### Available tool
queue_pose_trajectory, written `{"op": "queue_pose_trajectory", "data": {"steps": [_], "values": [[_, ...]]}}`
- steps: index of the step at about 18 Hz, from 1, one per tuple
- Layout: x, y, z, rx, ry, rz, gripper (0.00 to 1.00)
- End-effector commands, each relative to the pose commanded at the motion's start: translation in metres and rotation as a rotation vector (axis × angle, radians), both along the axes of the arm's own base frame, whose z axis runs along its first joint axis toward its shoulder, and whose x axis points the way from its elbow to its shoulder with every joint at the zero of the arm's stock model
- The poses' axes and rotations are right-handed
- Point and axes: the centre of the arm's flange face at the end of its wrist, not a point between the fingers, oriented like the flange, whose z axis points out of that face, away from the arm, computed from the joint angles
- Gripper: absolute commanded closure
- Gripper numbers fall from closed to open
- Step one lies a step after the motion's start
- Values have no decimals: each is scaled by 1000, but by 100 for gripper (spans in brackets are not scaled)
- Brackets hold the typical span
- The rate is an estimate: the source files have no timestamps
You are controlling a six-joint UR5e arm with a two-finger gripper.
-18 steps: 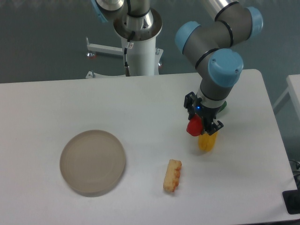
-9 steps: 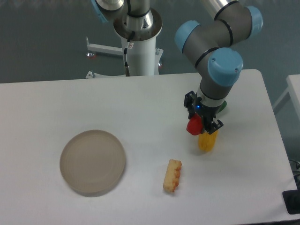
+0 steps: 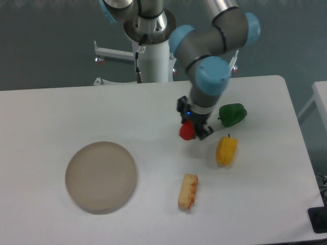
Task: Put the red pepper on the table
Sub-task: 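Carry the red pepper toward the plate and lower it onto the table, then open the gripper, release the red pepper, and lift away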
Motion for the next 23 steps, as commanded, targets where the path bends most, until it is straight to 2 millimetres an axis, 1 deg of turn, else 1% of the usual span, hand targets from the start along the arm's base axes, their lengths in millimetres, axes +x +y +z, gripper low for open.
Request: {"op": "queue_pose_trajectory", "data": {"steps": [3,4,6,9,10,11,12,13,14,16,18,19,20,22,23], "values": [[40,-11,-18,-38,-22,-32,67],[50,-16,-27,-58,-33,-42,67],[57,-18,-39,-78,-45,-50,65],[58,-12,-49,-70,-43,-60,52],[57,-11,-49,-67,-42,-65,45],[56,-10,-48,-64,-40,-68,34],[55,-8,-46,-60,-38,-68,11],[52,-6,-42,-51,-30,-65,0],[51,-3,-38,-39,-25,-66,0],[38,2,-25,-14,-9,-57,0],[8,9,2,34,22,-34,0],[-10,12,17,62,38,-12,0],[-24,13,24,74,43,3,0],[-42,14,27,82,53,26,0],[-56,15,30,87,62,41,0]]}}
